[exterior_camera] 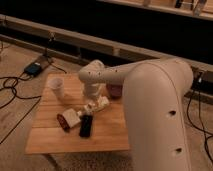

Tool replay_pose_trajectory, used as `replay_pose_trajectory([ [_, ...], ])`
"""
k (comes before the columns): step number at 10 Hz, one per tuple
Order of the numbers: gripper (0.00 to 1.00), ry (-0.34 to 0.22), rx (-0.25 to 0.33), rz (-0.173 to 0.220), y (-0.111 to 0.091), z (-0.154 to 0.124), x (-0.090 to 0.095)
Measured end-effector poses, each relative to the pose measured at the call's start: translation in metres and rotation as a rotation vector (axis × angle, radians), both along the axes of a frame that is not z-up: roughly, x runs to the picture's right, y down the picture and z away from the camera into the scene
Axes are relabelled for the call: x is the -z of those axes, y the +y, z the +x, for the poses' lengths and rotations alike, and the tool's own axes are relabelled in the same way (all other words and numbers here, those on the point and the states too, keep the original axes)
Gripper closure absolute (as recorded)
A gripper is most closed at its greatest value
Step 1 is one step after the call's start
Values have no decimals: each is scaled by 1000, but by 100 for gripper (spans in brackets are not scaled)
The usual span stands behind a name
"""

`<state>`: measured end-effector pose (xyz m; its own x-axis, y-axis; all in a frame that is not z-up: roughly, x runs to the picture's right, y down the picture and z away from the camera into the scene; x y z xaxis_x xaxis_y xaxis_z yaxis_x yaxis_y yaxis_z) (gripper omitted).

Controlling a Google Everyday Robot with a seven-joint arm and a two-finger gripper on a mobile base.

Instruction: Place the bottle in the ceramic bowl

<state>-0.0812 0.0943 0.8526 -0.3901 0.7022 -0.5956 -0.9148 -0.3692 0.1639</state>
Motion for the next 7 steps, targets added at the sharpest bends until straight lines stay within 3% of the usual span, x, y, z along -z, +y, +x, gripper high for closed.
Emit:
replay_pose_trajectory([
  [3,35,-73,35,32,3,-10,-8],
  [7,35,-86,53,27,7,-6,-13],
])
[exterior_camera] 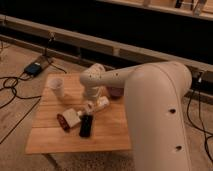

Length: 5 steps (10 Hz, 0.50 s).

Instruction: Place the bottle in the ceramic bowl

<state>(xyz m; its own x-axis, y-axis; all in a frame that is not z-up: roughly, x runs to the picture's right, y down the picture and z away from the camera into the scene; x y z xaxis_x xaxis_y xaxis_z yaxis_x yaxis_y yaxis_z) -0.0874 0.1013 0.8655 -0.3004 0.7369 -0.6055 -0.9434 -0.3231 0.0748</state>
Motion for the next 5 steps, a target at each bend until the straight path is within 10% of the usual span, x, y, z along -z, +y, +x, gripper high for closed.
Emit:
replay_pose_trajectory([
  [5,35,27,16,-56,9,5,-11],
])
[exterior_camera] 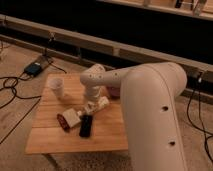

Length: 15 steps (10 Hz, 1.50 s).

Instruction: Place the bottle in the ceramic bowl

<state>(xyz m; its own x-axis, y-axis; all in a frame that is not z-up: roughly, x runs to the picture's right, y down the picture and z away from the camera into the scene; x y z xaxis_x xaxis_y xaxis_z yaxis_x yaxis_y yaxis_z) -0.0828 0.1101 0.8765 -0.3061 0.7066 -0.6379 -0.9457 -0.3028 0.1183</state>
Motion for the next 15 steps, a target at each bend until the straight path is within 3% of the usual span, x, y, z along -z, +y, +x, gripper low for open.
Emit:
replay_pose_trajectory([
  [6,36,9,19,-54,6,-7,-23],
  [7,40,10,25,-63,8,-6,-26],
  [11,79,-19,54,-60,-2,-13,-26],
  [12,84,-27,63,-44,-13,-13,-20],
  [15,84,-57,96,2,-39,-12,-5],
])
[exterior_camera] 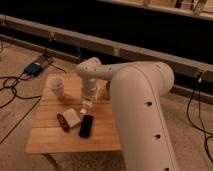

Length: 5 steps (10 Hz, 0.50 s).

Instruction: Place the bottle in the ceramic bowl

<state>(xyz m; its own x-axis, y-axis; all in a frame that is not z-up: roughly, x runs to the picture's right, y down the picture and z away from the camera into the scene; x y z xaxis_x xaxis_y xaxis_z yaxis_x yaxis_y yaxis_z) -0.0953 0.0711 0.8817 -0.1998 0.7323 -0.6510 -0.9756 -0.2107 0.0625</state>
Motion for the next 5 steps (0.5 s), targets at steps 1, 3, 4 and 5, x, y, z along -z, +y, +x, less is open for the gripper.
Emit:
replay_pose_trajectory([
  [1,84,-7,10,12,-6,1,3],
  [3,84,-7,15,35,-18,8,9],
  [4,84,10,15,50,-27,21,10],
  [5,84,31,15,56,-33,34,11],
])
